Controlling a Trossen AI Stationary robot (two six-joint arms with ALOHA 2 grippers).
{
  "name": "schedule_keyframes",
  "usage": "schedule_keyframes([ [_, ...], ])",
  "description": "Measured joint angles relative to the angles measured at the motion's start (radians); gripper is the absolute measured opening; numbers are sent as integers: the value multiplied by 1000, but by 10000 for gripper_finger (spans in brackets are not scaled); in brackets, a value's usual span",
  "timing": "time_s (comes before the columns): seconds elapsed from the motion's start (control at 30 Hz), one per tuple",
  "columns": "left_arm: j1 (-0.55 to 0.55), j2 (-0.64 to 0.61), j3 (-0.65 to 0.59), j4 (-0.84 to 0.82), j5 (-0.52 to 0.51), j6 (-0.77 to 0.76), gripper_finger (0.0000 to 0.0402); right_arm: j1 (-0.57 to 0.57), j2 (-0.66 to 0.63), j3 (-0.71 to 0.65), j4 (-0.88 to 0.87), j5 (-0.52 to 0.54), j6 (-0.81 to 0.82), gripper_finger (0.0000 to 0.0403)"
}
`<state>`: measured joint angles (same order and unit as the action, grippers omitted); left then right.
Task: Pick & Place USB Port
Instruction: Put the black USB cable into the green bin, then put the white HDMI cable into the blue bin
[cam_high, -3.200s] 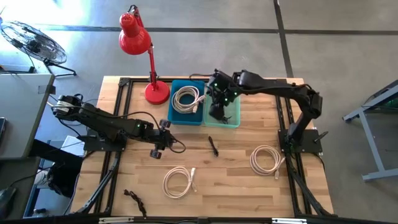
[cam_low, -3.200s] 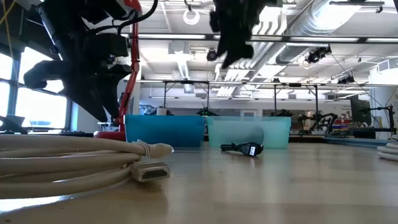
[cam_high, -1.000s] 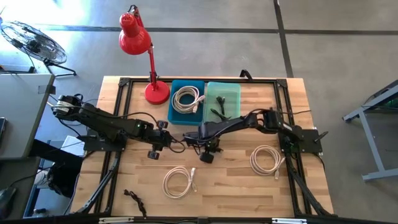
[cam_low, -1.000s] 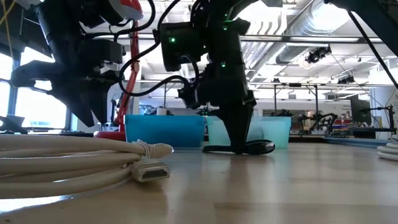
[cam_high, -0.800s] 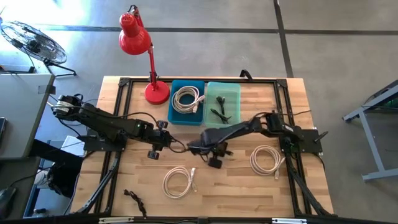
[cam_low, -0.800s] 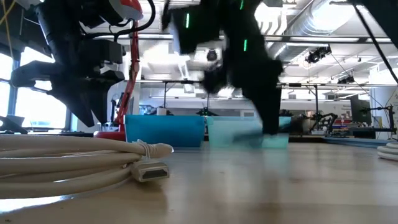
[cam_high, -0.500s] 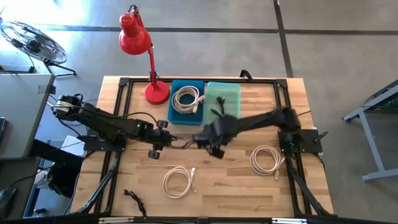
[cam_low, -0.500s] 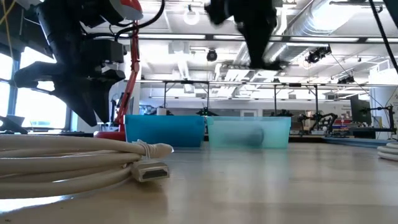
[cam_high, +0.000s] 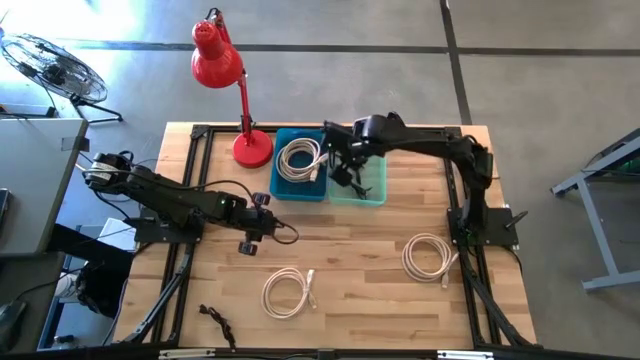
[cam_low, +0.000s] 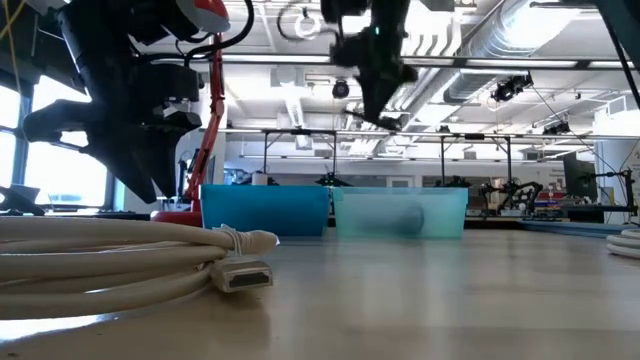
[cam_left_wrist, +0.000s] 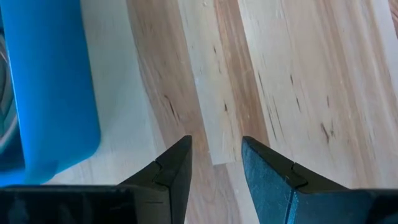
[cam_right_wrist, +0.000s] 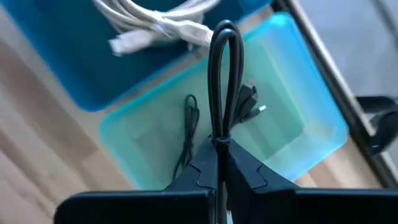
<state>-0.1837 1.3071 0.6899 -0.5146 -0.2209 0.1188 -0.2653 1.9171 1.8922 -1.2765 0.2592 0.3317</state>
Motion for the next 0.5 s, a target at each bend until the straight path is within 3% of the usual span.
schedule_keyframes([
  [0.27,0,0,-24,-11,5,54,136,-158,-1,-272,168,-114,-45,17],
  [0.5,0,0,-74,-6,76,52,136,-202,-1,-372,315,-276,-70,85],
])
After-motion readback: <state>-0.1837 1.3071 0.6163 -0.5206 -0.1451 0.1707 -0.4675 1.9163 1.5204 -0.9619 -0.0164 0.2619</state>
